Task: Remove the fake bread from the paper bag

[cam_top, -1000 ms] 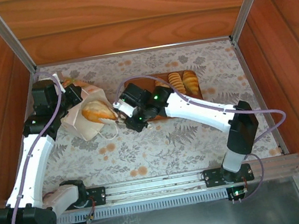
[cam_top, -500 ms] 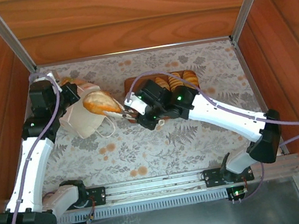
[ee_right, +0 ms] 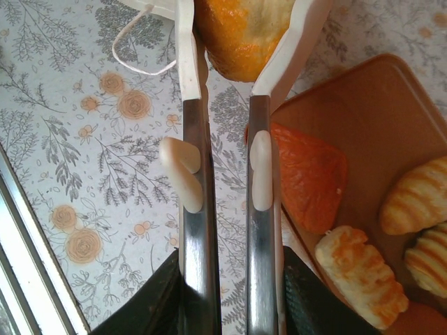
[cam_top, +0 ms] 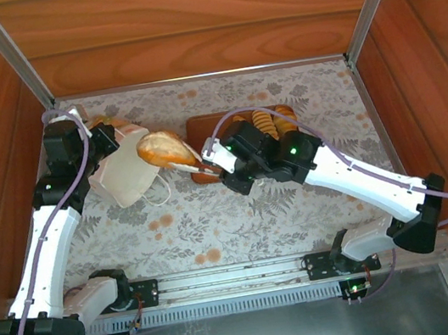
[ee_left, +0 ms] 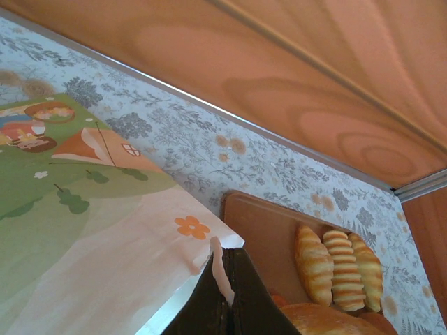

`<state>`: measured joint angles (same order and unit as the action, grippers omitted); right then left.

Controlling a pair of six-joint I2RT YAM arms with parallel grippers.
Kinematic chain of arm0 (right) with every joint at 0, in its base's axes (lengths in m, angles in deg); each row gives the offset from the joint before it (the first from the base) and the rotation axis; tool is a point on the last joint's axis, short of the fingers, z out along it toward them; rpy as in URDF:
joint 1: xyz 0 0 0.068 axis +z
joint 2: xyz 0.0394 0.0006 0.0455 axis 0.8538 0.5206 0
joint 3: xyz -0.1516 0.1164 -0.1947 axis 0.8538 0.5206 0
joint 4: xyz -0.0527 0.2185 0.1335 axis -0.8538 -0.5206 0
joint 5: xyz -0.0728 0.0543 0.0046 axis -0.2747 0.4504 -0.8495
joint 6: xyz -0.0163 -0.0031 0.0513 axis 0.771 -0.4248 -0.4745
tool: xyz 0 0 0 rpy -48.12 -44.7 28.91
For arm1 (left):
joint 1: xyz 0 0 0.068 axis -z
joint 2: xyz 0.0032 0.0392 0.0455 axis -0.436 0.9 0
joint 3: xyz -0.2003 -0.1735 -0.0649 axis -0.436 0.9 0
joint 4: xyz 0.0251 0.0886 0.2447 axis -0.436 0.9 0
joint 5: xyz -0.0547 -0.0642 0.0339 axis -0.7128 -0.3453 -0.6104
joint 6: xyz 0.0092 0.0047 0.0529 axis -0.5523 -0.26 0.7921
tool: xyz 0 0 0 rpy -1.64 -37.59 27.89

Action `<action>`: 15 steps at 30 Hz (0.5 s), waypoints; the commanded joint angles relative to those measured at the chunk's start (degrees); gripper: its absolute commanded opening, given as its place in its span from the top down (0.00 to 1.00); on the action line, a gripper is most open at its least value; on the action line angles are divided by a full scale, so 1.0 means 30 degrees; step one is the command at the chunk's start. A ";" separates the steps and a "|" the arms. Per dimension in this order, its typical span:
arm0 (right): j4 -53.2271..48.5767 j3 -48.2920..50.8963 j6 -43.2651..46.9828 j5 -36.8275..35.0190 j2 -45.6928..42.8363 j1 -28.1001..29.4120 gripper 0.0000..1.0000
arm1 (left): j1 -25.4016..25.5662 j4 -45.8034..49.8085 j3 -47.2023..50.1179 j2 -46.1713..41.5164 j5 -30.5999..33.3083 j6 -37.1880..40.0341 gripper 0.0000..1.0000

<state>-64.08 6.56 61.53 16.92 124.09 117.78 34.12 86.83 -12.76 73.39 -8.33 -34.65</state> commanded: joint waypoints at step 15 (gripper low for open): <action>-0.0259 0.0411 0.2056 -0.2393 -0.2712 -0.0976 0.72 | 0.0069 -0.0435 0.0394 -0.0673 0.0809 0.0227 1.00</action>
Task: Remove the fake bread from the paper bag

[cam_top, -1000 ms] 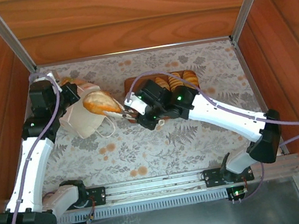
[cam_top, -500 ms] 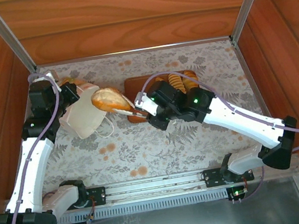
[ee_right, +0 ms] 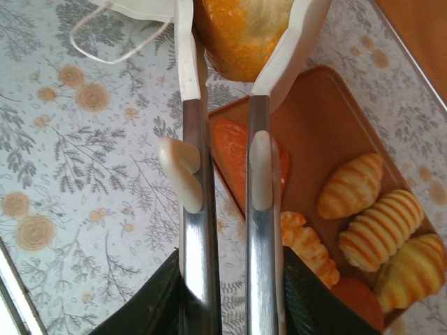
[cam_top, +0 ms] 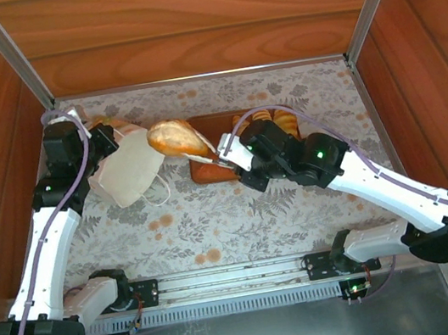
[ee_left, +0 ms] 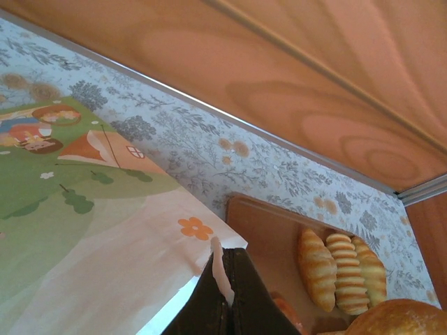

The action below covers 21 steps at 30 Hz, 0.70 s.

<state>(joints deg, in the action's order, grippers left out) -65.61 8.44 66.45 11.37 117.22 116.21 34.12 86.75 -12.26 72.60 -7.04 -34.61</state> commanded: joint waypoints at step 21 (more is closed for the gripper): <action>-0.3586 -0.3548 -0.1316 0.3680 0.5731 -0.7103 0.70 | 0.0040 -0.0415 0.0696 -0.1171 0.0352 0.0391 1.00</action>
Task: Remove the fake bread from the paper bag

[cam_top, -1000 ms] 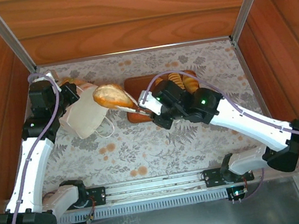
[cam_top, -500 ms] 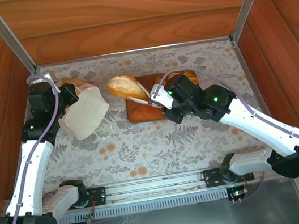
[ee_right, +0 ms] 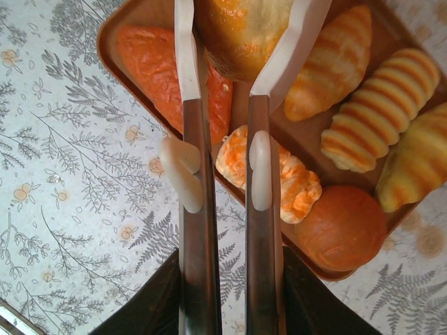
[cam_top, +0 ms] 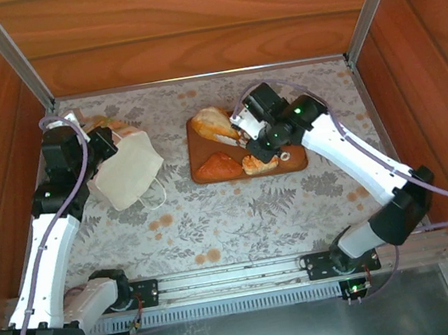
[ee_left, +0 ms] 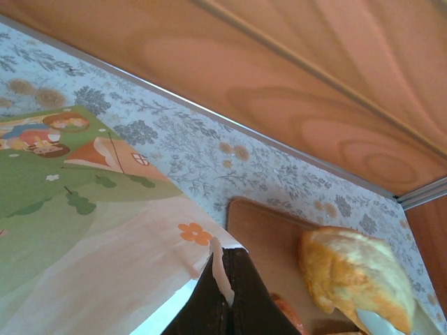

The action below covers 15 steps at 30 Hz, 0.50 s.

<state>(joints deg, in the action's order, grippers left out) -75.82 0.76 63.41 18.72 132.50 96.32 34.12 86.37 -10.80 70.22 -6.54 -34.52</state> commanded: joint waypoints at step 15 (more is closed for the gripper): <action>-0.0708 -0.4701 0.1825 0.1616 0.7292 -0.1490 0.65 | 0.0023 -0.0285 0.0482 -0.0645 -0.0263 0.0288 1.00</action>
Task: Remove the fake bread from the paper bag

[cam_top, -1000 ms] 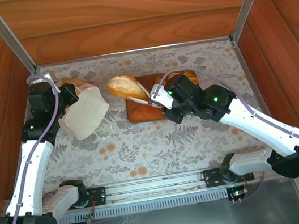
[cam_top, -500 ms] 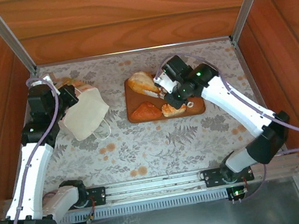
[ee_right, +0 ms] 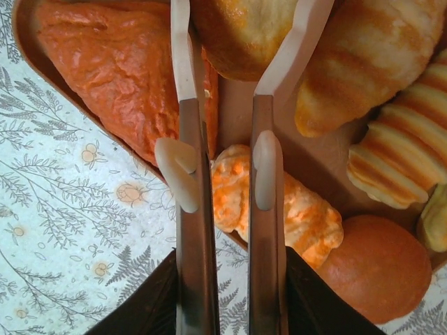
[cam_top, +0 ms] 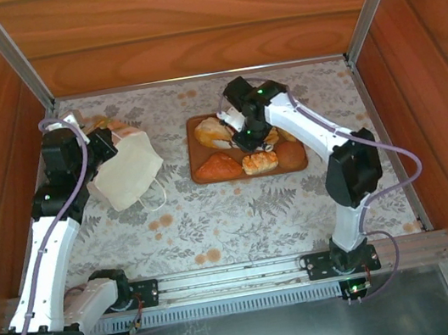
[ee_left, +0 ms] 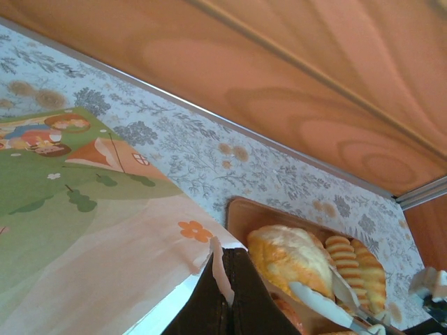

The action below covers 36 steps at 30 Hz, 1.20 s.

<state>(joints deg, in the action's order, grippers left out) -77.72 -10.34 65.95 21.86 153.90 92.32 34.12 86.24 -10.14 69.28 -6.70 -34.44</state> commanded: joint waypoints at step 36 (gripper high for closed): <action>0.1638 0.0692 0.0196 0.0786 -0.2845 -0.0531 0.49 | 0.0009 -0.0258 -0.0253 0.0357 -0.0710 0.0157 1.00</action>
<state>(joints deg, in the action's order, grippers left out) -75.82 -10.23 68.66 22.83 151.56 91.20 34.12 86.13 -10.03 70.15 -8.18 -34.46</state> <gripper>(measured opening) 0.521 0.044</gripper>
